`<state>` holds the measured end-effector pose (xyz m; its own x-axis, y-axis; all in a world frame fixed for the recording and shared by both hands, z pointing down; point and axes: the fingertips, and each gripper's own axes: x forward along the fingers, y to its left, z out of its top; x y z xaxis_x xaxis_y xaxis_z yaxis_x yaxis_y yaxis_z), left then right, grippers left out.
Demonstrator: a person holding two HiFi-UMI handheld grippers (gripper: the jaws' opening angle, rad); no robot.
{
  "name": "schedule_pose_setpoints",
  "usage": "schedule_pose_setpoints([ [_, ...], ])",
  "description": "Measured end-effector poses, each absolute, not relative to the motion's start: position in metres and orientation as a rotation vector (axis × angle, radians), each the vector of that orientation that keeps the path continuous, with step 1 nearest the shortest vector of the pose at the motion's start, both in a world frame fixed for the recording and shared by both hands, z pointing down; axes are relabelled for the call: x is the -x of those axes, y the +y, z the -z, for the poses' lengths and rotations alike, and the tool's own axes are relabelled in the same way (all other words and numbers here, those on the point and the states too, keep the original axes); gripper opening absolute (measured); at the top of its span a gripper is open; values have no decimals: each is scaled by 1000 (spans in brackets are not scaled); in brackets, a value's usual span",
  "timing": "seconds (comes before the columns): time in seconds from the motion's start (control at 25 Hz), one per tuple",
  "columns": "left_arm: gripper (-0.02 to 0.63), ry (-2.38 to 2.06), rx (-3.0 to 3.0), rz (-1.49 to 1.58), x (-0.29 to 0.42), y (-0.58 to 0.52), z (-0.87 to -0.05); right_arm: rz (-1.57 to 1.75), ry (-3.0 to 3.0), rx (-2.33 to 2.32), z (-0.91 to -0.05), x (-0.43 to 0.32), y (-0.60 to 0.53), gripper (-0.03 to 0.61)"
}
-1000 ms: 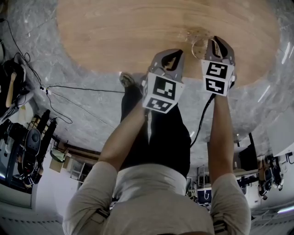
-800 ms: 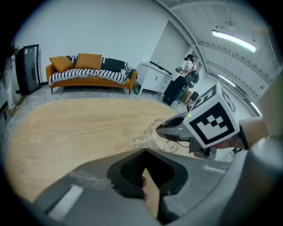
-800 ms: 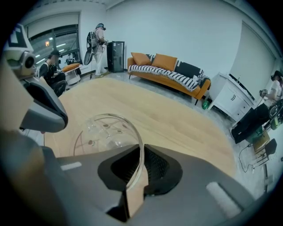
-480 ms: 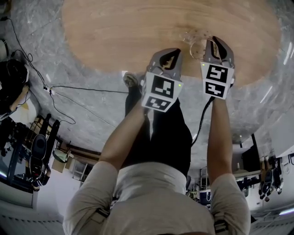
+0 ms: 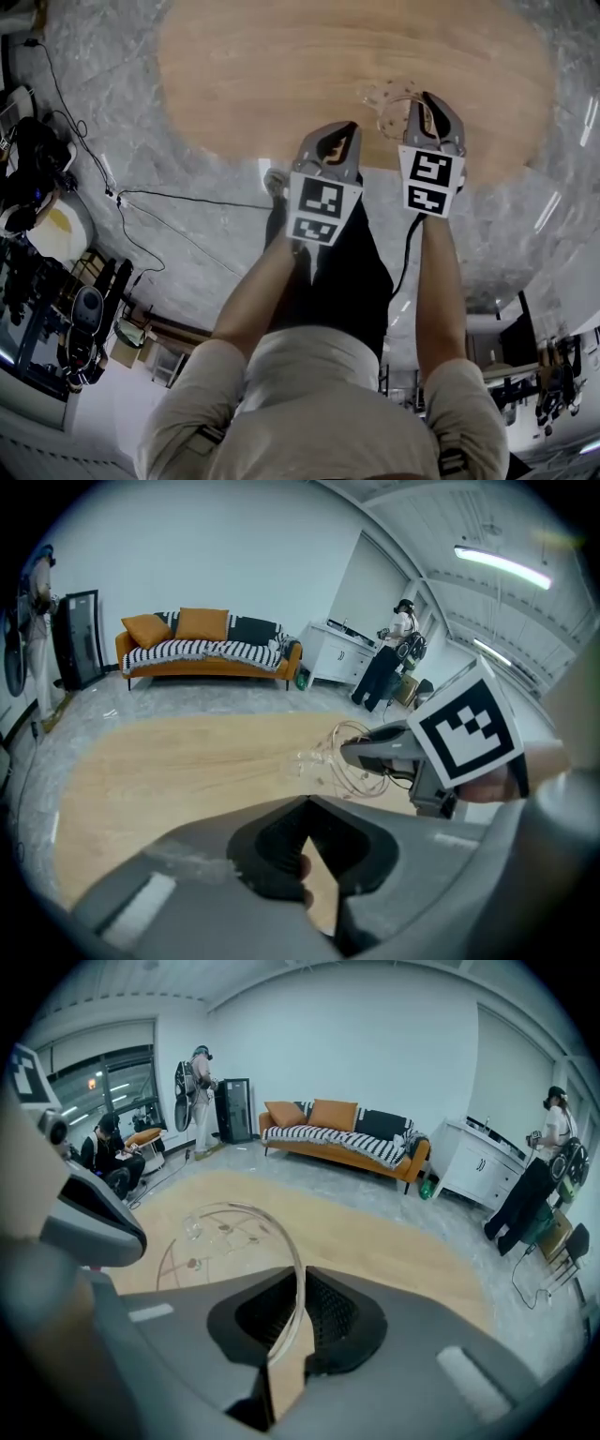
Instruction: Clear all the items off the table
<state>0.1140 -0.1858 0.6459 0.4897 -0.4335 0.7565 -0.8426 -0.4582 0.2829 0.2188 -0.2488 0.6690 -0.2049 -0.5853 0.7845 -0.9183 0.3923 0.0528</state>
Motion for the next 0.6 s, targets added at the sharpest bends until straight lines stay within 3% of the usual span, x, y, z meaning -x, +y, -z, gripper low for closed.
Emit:
schedule_pose_setpoints([
  [0.6,20,-1148,-2080,-748,-88,-205,-545,-556,-2009,-1415,-545,-192,-261,35],
])
